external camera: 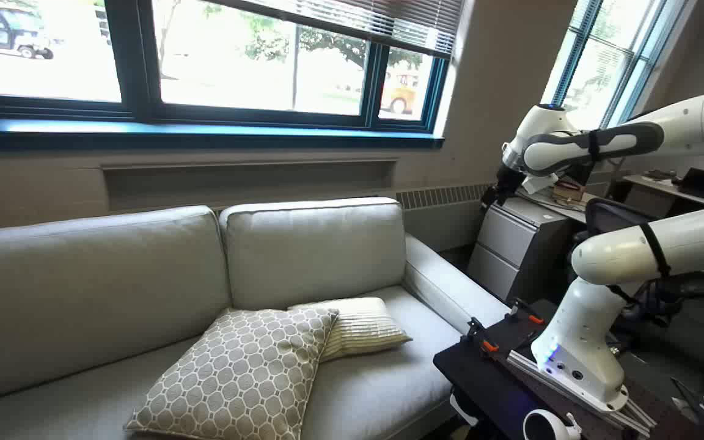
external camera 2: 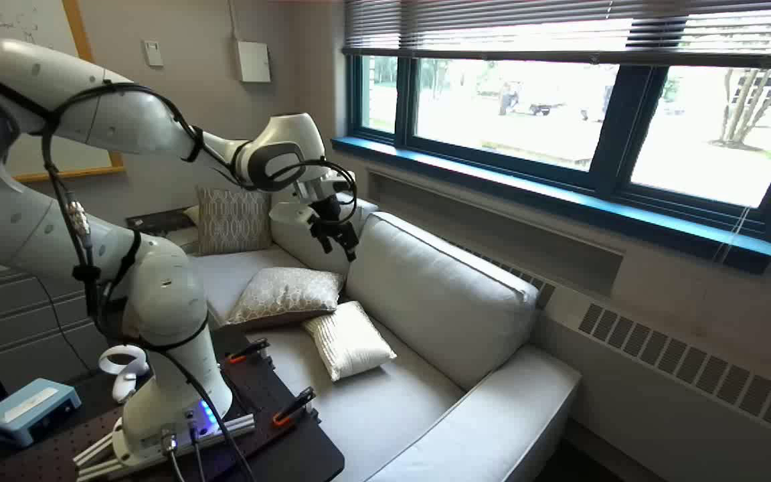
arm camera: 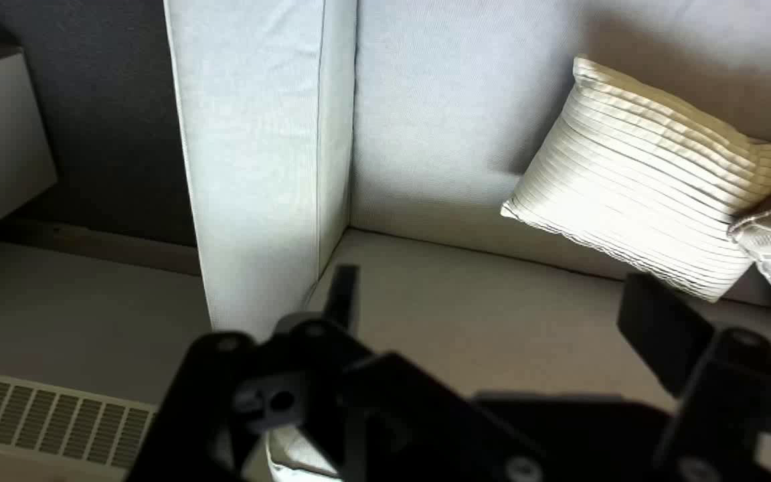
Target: Put the two pillows on the right end of the chair
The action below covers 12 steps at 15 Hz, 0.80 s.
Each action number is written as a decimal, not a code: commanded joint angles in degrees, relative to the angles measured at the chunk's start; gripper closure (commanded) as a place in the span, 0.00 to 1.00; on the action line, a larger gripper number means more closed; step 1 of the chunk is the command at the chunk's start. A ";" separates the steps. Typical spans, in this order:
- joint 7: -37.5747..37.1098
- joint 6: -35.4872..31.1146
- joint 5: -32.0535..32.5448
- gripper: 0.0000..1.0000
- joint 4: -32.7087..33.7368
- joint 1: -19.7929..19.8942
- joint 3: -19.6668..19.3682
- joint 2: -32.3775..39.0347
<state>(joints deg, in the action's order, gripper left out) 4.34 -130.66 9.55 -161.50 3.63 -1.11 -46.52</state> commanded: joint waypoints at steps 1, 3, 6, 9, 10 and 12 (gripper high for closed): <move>-0.07 0.27 0.06 0.00 0.03 -0.10 -0.07 0.06; -0.07 0.29 0.06 0.00 0.00 -0.10 -0.07 0.35; -0.07 0.29 0.06 0.00 0.00 -0.11 -0.07 0.50; -0.07 0.29 0.06 0.00 0.00 -0.11 -0.07 0.50; -0.07 0.29 0.06 0.00 0.00 -0.11 -0.07 0.51; -0.07 0.29 0.06 0.00 0.00 -0.11 -0.07 0.51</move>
<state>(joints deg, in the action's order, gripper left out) 4.34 -130.50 9.54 -161.58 3.62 -1.11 -46.01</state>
